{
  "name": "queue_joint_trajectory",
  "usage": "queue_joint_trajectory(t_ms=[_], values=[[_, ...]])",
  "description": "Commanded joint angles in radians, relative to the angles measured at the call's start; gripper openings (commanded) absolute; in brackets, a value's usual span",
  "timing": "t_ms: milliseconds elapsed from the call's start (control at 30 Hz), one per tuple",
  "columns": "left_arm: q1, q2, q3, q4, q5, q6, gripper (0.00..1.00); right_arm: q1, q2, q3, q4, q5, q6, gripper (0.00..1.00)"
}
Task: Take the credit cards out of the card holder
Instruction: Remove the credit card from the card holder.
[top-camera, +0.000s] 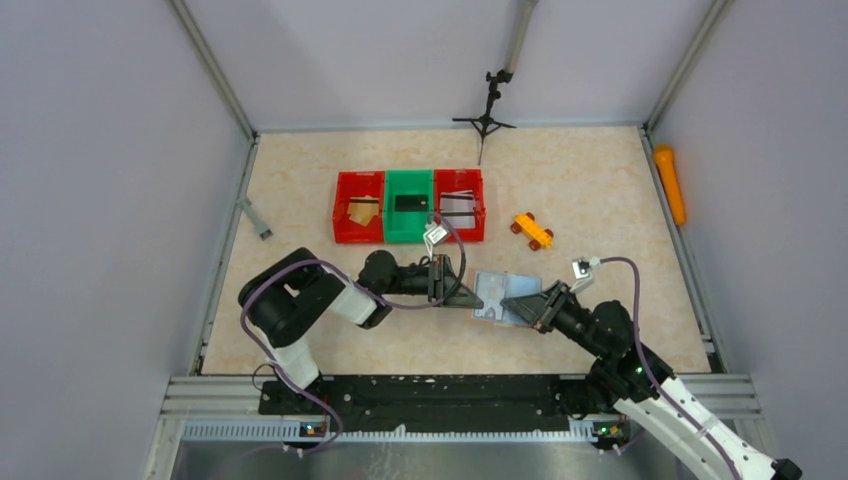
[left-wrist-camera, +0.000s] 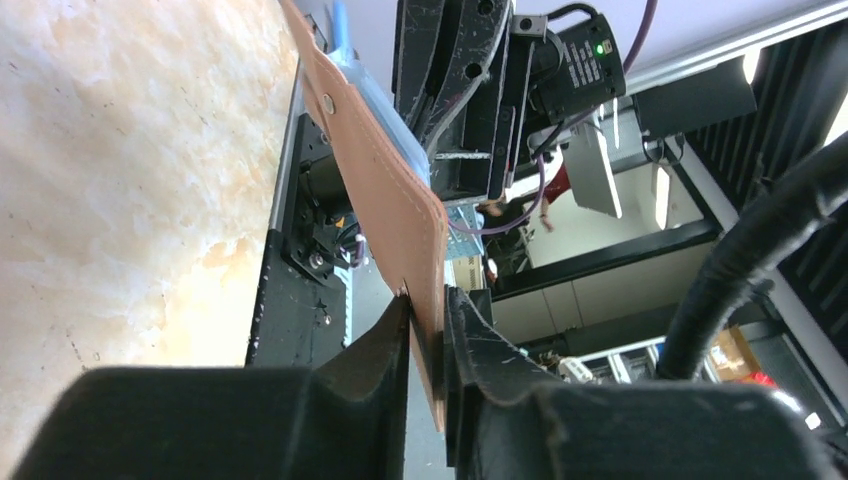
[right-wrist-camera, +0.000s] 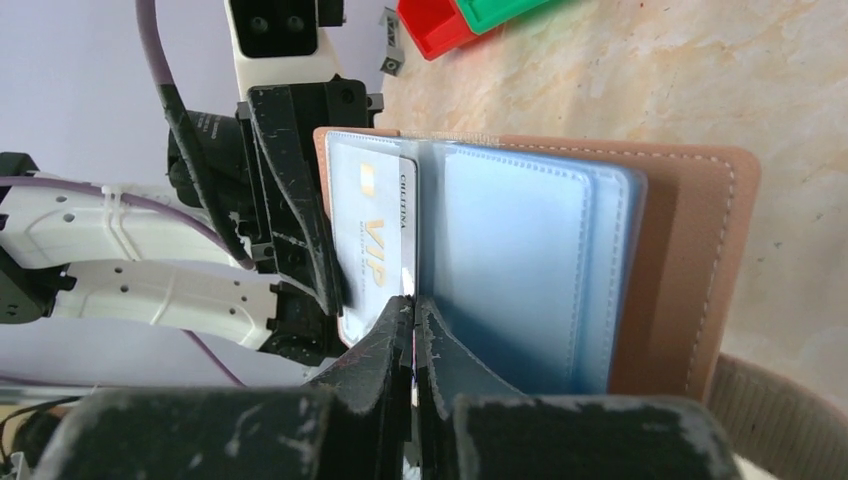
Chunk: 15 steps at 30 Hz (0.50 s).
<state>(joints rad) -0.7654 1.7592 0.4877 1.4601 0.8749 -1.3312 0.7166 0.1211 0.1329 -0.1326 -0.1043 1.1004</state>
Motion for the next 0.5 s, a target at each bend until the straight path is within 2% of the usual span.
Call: queue_joint_trajectory(t_ms=[0,100,267,467], values=[[-0.031,-0.006,0.019,0.108,0.003,0.001,0.24,0.006,0.010,0.055,0.086,-0.083,0.006,0.00],[-0.031,-0.009,0.020,0.100,0.001,0.008,0.29,0.006,0.009,0.058,0.078,-0.083,0.003,0.00],[-0.032,-0.009,0.031,0.106,0.005,0.000,0.25,0.006,0.005,0.069,0.039,-0.069,-0.006,0.00],[-0.029,-0.012,0.031,0.122,0.009,-0.008,0.26,0.006,-0.029,0.110,-0.101,-0.002,-0.027,0.00]])
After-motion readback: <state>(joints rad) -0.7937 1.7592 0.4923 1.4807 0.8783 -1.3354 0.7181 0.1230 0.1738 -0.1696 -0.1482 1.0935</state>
